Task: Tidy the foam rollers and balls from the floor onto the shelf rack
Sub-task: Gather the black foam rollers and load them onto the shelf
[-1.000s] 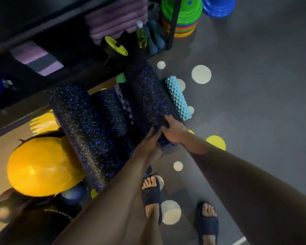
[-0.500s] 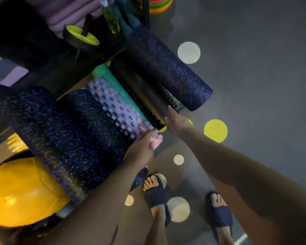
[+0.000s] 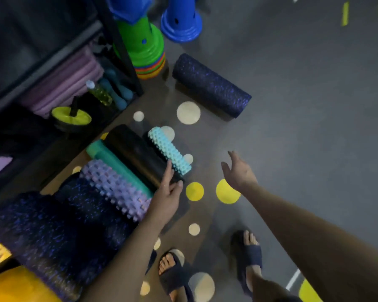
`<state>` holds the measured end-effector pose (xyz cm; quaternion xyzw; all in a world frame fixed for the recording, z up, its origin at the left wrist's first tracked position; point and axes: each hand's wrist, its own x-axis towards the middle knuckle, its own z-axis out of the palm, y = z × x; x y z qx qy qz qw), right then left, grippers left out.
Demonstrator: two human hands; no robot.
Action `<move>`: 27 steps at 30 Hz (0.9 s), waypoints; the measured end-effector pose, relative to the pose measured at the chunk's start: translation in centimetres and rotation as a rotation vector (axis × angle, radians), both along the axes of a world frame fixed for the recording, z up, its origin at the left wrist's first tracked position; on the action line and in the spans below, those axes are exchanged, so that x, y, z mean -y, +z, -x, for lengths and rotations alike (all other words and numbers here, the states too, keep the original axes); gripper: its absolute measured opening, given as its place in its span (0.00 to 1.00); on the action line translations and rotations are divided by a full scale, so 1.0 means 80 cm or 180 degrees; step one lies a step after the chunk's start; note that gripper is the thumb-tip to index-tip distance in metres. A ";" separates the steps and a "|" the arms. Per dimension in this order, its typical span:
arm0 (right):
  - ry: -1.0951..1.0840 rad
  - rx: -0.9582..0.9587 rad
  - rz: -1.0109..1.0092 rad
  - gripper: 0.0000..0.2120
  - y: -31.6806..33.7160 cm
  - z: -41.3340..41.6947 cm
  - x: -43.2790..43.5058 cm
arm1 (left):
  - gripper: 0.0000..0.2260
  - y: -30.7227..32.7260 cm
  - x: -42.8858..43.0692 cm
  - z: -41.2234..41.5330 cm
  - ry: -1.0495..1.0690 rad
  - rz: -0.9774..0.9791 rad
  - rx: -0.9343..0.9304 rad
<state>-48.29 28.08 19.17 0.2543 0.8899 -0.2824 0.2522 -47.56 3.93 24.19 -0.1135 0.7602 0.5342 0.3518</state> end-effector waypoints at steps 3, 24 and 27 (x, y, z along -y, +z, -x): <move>-0.0263 -0.0139 0.0042 0.27 -0.002 0.074 -0.073 | 0.32 0.004 -0.077 0.078 -0.0029 -0.0008 -0.0127; -0.0128 0.0501 -0.0085 0.33 -0.040 0.768 -0.756 | 0.21 -0.062 -0.762 0.831 0.1543 -0.0641 0.0990; -0.0156 0.0470 -0.0105 0.38 -0.116 0.885 -0.815 | 0.21 -0.133 -0.843 0.946 0.1136 -0.0508 0.0961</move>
